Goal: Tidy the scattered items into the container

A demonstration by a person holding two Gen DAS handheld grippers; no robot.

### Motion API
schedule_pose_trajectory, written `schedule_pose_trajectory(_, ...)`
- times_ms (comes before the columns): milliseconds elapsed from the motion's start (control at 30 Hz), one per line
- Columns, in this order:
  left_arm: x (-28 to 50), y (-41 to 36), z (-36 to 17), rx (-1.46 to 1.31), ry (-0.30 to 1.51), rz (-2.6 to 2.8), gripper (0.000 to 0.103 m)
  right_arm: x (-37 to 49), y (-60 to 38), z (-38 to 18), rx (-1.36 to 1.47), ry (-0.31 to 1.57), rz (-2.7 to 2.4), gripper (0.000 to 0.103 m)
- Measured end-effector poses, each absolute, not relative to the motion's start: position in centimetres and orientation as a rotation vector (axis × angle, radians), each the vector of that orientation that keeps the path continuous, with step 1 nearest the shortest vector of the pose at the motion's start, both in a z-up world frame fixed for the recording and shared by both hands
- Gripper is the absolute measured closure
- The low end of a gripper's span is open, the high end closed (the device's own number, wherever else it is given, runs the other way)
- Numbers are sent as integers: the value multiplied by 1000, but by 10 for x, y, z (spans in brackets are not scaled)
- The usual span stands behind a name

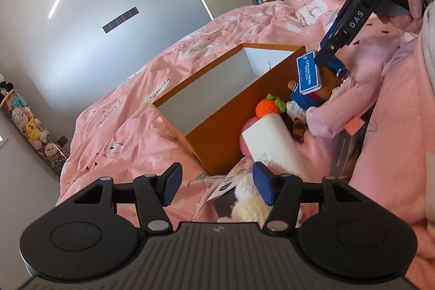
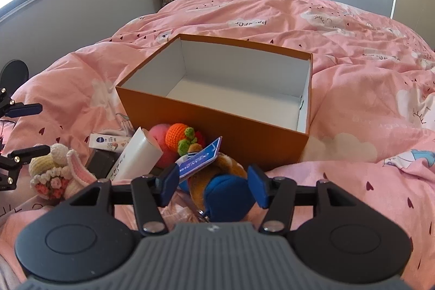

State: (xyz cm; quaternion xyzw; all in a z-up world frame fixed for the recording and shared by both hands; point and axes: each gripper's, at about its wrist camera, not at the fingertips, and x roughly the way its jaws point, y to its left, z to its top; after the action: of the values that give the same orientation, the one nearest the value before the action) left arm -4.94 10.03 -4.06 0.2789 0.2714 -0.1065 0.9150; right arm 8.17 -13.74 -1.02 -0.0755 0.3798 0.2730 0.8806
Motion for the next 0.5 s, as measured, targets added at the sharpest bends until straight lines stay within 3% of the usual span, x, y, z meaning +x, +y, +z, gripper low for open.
schedule_pose_trajectory(267,-53,126,-48,607,617,-188,35,91,-129,-8,-147,787,544,40)
schedule_pose_trajectory(500,-49,128,-36,641,534,-164,35,96,-132,-7,-119,790,534,40)
